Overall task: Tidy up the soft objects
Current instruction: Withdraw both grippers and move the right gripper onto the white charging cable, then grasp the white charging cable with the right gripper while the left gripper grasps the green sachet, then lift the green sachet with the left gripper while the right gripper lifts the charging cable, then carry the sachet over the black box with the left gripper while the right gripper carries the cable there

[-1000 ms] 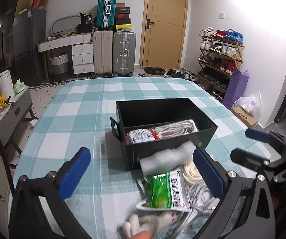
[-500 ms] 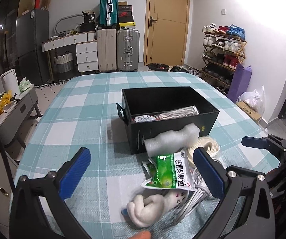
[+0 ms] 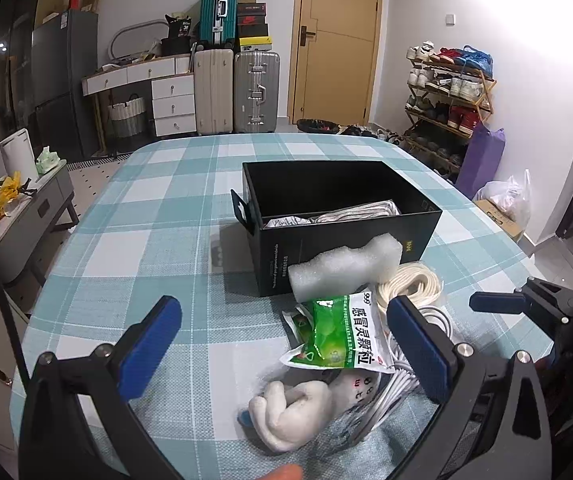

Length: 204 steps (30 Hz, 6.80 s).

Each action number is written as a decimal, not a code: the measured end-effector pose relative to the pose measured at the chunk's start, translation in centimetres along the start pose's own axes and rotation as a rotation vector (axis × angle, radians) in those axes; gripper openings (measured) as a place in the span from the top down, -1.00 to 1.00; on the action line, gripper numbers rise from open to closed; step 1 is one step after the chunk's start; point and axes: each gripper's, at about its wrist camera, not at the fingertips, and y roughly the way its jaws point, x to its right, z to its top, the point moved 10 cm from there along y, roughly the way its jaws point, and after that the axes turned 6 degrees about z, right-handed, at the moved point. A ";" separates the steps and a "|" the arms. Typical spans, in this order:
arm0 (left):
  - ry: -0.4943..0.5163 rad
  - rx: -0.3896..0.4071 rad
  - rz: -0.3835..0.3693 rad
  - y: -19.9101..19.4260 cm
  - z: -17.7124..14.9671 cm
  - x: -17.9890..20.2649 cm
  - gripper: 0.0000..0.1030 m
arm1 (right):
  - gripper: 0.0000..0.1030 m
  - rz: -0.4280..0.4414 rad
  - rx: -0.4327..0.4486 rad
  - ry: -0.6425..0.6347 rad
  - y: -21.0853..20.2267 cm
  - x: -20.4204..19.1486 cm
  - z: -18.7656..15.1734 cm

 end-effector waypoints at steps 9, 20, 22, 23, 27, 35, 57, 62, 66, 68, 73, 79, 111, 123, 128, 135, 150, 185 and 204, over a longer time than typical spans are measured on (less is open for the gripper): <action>0.003 -0.013 0.000 0.6 -0.2 0.1 -1.00 | -0.99 -0.055 -0.048 0.007 1.0 1.1 -0.7; 0.006 -0.014 -0.001 0.7 -0.3 0.1 -1.00 | -0.99 -0.150 -0.083 0.063 -0.5 6.3 -1.7; 0.007 -0.016 -0.001 0.8 -0.4 0.0 -1.00 | -0.99 -0.155 -0.074 0.079 -0.7 7.0 -1.6; 0.008 -0.018 -0.001 0.8 -0.4 0.0 -1.00 | -0.99 -0.149 -0.070 0.083 -0.8 7.1 -1.6; 0.015 -0.020 -0.003 0.8 -0.6 0.1 -1.00 | -0.99 -0.096 -0.041 0.086 -0.6 6.4 -1.2; 0.020 -0.024 -0.003 0.7 -0.8 0.4 -1.00 | -0.96 -0.060 -0.004 0.114 0.5 5.7 -0.7; 0.040 -0.046 -0.014 1.1 -1.1 1.2 -1.00 | -0.48 0.030 0.043 0.112 -0.1 5.4 -0.7; 0.056 -0.065 -0.018 1.5 -1.4 1.6 -1.00 | -0.48 0.025 0.071 0.117 -1.0 5.9 -0.3; 0.068 -0.083 -0.013 2.2 -1.7 2.0 -1.00 | -0.48 0.005 0.098 0.141 -1.9 7.1 -0.1; 0.074 -0.104 -0.015 2.7 -2.0 2.3 -1.00 | -0.48 -0.001 0.119 0.148 -2.3 7.4 0.1; 0.051 -0.150 -0.059 3.9 -2.5 2.7 -0.96 | -0.48 -0.007 0.155 0.159 -3.2 7.6 0.5; 0.032 -0.170 -0.110 4.0 -3.0 3.0 -0.60 | -0.48 -0.006 0.159 0.166 -3.3 7.6 0.3; -0.015 -0.160 -0.180 2.5 -2.6 2.5 -0.33 | -0.48 0.005 0.154 0.162 -2.9 7.3 0.5; 0.067 -0.202 -0.149 4.0 -3.4 4.7 -0.49 | -0.48 0.011 0.147 0.163 -2.8 7.0 0.4; 0.089 -0.194 -0.163 3.7 -3.5 5.1 -0.15 | -0.48 0.010 0.146 0.164 -2.8 7.1 0.4; 0.087 -0.167 -0.186 2.8 -3.0 4.9 0.22 | -0.48 0.008 0.145 0.163 -2.7 7.2 0.5; 0.065 -0.114 -0.214 0.7 -2.2 4.3 0.31 | -0.48 0.003 0.167 0.143 -3.3 6.7 0.9; 0.003 0.111 -0.177 -1.6 7.2 1.1 0.31 | -0.48 -0.281 0.388 0.024 -10.2 5.5 10.0; -0.021 0.045 -0.162 3.7 8.0 1.3 0.31 | -0.48 -0.346 0.269 -0.058 -2.2 7.4 12.6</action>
